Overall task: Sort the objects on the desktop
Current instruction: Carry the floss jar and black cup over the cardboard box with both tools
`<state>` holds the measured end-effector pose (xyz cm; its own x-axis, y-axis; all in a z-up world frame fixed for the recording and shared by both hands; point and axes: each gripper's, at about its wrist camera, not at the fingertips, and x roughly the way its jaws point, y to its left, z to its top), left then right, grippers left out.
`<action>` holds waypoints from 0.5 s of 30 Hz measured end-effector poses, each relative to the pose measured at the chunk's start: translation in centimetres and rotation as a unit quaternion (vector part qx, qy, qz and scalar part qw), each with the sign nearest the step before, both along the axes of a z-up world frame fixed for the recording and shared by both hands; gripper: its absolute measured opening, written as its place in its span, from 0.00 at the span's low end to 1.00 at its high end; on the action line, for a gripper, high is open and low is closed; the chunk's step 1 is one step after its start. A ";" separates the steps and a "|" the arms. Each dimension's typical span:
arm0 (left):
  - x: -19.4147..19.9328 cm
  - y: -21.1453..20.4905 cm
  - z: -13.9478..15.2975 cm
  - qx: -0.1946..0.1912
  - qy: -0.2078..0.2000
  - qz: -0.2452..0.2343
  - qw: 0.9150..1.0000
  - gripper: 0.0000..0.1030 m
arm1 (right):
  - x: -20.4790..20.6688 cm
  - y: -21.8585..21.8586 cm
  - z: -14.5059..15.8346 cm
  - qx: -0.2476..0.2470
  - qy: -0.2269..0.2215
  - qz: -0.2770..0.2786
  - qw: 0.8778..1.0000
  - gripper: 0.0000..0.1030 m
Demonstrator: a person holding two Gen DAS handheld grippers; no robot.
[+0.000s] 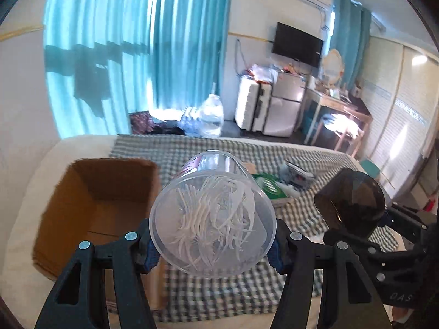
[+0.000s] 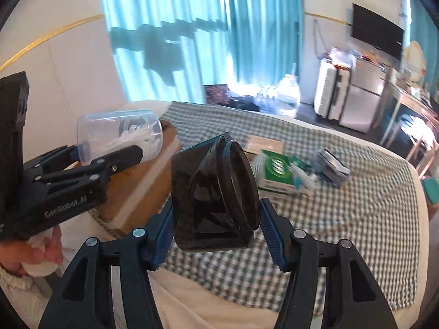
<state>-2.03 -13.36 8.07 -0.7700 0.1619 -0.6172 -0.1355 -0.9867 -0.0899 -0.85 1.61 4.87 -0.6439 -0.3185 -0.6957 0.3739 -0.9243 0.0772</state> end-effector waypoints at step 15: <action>-1.0 -14.4 -5.0 -0.012 -0.058 0.130 0.990 0.60 | -3.8 -15.6 -1.1 -0.053 -0.044 0.140 0.988 0.56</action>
